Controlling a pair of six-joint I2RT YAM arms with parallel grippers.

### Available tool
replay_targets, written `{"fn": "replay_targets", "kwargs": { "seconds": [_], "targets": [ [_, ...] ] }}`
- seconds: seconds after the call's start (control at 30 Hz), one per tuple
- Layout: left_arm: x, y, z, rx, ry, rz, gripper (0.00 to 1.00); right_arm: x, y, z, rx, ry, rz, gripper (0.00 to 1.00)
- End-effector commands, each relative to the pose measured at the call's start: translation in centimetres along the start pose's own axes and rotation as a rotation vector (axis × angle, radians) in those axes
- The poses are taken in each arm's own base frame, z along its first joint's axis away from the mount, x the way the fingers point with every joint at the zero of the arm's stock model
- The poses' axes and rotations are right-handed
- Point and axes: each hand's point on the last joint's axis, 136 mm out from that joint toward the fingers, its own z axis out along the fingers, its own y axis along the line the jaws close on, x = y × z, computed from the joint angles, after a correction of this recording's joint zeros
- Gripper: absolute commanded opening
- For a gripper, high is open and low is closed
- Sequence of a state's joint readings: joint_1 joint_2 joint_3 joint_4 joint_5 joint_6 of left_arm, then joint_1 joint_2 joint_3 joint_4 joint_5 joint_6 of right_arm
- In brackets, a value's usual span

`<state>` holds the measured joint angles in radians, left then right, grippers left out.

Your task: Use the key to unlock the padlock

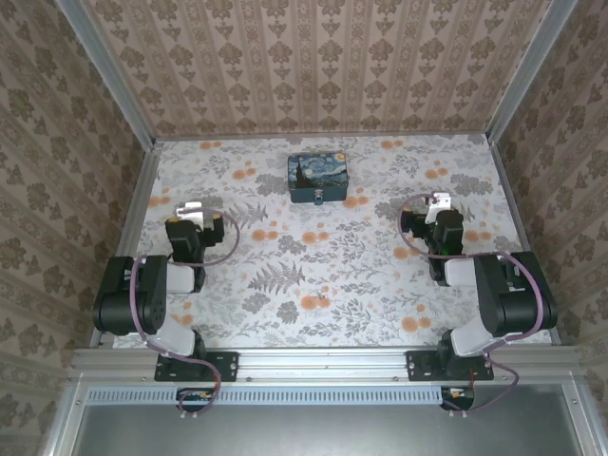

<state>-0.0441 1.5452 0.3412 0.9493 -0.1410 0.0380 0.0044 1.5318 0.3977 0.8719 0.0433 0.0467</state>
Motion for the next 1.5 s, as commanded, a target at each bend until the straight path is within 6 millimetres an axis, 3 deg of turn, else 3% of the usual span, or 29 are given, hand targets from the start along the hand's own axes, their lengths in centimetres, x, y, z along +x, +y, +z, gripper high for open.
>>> {"fn": "replay_targets", "kwargs": {
  "seconds": [0.0, 0.6, 0.7, 0.83, 0.9, 1.0, 1.17, 1.3, 1.47],
  "targets": [
    [-1.0, -0.2, 0.2, 0.017, -0.019, -0.003, 1.0, -0.2, 0.3, 0.1, -0.021, -0.004, -0.013, 0.99],
    [-1.0, -0.3, 0.8, 0.043, 0.013, -0.011, 1.0, -0.1, 0.3, 0.1, -0.024, 0.0, -0.007, 1.0],
    [-1.2, -1.2, 0.8, 0.098, 0.02, 0.009, 1.0, -0.3, 0.2, 0.0, -0.024, -0.007, -0.004, 0.99],
    [-2.2, -0.3, 0.6, 0.059, 0.045, -0.003, 1.0, -2.2, -0.2, -1.2, 0.008, 0.011, 0.007, 1.0],
    [-3.0, -0.1, 0.6, 0.048, 0.068, -0.004, 1.0, -4.3, -0.2, -2.2, 0.012, 0.009, 0.022, 0.99],
    [-3.8, -0.4, 0.5, 0.063, 0.13, 0.006, 1.0, -6.4, -0.3, -3.1, 0.017, 0.0, 0.15, 0.99],
    [-6.3, -1.3, -0.1, 0.093, 0.164, -0.08, 1.0, -8.2, 3.3, -2.6, -0.191, 0.035, 0.286, 0.99],
    [-7.7, -2.0, 0.3, 0.109, 0.259, -0.244, 1.0, -9.1, 6.7, -0.7, -0.367, 0.128, 0.42, 0.96],
    [-9.4, -6.2, 1.7, 0.251, 0.356, -0.376, 0.99, -8.7, 9.7, 3.2, -0.481, 0.273, 0.622, 0.86]
  ]
}}
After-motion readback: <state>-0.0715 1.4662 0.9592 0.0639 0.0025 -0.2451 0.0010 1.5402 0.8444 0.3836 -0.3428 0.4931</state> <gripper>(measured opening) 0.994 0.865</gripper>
